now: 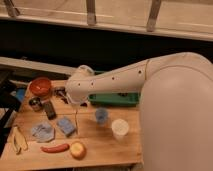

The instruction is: Place fork in table surface

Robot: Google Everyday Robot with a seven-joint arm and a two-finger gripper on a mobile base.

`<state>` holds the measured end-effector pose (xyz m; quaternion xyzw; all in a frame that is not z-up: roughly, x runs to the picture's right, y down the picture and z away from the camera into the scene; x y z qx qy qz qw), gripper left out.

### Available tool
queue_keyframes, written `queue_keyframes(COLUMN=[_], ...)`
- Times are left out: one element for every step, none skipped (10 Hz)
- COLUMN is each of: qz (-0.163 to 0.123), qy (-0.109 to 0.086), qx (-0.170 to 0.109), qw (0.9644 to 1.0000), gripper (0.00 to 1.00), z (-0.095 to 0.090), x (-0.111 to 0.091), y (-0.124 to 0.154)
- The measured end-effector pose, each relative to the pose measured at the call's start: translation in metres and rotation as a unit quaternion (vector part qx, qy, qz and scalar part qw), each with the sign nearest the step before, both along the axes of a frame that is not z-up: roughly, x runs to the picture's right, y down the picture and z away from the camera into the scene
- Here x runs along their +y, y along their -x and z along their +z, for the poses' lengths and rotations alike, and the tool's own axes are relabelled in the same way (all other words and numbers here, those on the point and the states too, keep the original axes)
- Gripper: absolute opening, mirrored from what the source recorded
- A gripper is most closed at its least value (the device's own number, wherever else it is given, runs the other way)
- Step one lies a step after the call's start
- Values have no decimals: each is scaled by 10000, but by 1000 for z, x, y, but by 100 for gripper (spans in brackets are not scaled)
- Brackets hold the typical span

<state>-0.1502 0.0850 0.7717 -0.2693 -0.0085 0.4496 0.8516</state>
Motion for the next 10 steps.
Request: queue_keyframes(qz=[-44, -92, -128, -176, -200, -193, -145, -64, -25, 8], qy=[62, 138, 204, 290, 337, 423, 462, 541, 587, 632], qx=[32, 85, 163, 290, 376, 477, 501, 441, 412, 378], qw=[10000, 9998, 9996, 9990, 9985, 9978, 9976, 9975, 9974, 9973], gripper=[0, 0, 0, 0, 0, 2, 10, 21, 29, 39], z=[5, 13, 20, 31, 40, 46, 54, 62, 67, 71], x=[6, 13, 19, 26, 29, 36, 39, 44, 47, 47], y=[3, 6, 7, 8, 7, 2, -3, -6, -9, -11])
